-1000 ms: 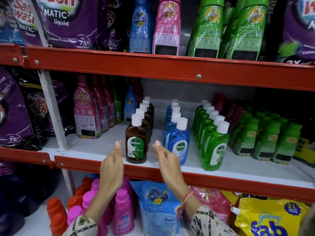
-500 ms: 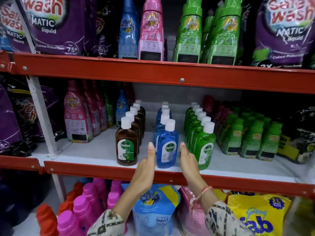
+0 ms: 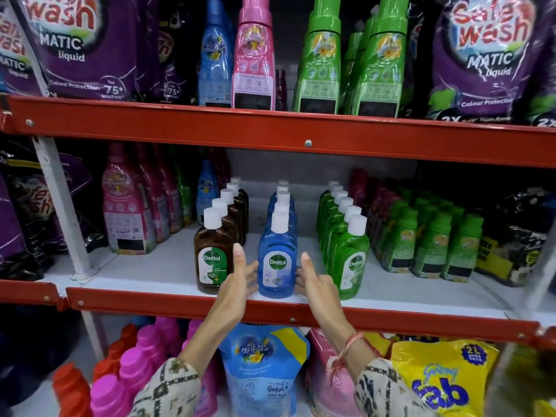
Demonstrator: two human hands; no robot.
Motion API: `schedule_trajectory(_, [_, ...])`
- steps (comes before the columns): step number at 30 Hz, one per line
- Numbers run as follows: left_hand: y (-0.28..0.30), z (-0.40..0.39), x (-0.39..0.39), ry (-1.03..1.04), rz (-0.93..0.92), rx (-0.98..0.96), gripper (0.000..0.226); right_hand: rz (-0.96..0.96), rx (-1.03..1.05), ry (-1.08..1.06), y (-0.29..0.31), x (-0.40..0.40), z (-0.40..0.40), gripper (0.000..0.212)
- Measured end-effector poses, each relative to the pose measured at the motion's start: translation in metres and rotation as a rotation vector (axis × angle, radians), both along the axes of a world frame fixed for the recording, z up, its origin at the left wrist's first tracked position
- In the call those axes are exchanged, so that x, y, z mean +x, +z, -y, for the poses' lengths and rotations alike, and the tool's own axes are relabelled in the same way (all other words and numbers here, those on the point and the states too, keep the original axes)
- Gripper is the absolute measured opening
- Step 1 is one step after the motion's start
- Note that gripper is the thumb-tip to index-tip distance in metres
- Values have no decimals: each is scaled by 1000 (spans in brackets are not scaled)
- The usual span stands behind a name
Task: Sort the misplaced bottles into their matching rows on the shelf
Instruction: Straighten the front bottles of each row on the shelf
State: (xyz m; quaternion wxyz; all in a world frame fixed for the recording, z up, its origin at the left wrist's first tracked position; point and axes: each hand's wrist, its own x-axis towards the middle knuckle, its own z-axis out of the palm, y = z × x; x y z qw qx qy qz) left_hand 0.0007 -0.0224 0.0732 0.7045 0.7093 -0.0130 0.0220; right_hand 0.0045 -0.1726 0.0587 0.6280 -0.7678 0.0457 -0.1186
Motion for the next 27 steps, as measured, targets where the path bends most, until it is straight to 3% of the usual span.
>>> schedule_trajectory(4, [-3,2,-2,36,10,6,118,6,24,18,-1,2,1,99])
schedule_trajectory(8, [-6,2,-4,41,38,36,112,28,17,35,1,-4,4,88])
schedule_trajectory(11, [-16,6,-7,237,233,95,98,112,35,3,-1,-12,12,69])
schedule_trajectory(14, [-18,17,-20,442,468,-140,68,212,196,-75,-3,-27,29,39])
schedule_trajectory(18, [-15,51,-22,231,420,-162,59,323,247,-397,-8,-34,63,30])
schedule_trajectory(20, [-14,72,-19,31,273,-46,73,247,145,-438,-4,-28,78,29])
schedule_trajectory(22, [-11,90,-14,-125,114,83,115,118,42,-360,0,-18,90,39])
schedule_trajectory(24, [-5,105,-10,-220,-5,129,142,47,0,-269,4,-10,98,52])
schedule_trajectory(27, [0,118,-5,-310,-38,127,152,30,-28,-163,7,-6,101,62])
